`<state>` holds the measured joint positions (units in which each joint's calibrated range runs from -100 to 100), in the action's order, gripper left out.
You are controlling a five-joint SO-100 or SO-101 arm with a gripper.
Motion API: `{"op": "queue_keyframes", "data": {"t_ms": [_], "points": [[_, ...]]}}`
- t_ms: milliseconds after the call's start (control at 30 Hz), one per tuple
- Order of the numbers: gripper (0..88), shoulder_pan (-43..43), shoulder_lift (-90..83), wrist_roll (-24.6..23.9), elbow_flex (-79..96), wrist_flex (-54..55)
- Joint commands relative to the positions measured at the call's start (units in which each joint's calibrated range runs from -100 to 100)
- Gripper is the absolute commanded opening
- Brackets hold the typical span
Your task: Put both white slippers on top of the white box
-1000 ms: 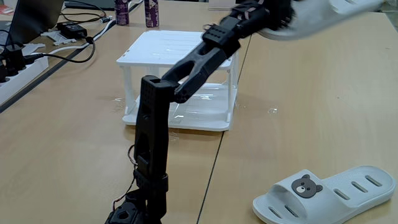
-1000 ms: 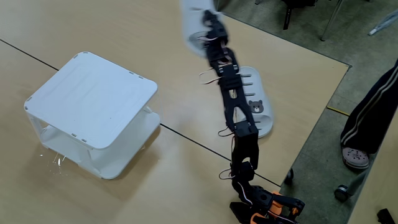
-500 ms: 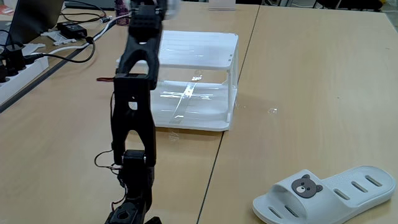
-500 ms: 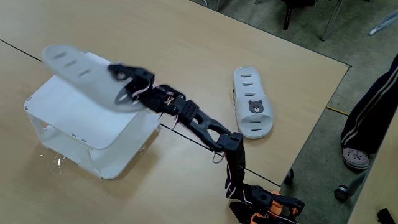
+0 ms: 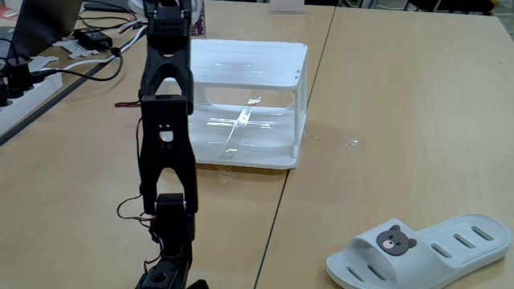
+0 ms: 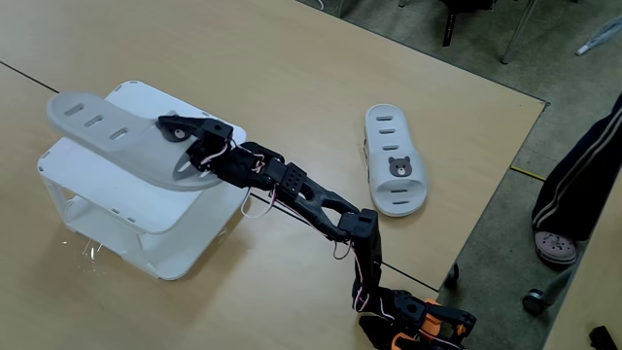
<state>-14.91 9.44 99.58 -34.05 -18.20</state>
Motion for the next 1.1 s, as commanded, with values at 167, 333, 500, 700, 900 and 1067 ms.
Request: {"op": "queue_keyframes", "data": {"t_ms": [167, 333, 500, 700, 900, 1067], "points": [[0.7, 0.8, 13.5, 0.4, -18.3, 0.9], [0.7, 0.8, 22.7, 0.4, -28.8, 0.9], [0.7, 2.8, 29.3, 0.4, -34.3, 0.9], [0.7, 4.2, 33.0, 0.4, -36.4, 0.9], [0.7, 3.6, 33.3, 0.4, -35.6, 0.9], [7.4, 3.5, 35.5, 0.4, -36.4, 0.9]]}}
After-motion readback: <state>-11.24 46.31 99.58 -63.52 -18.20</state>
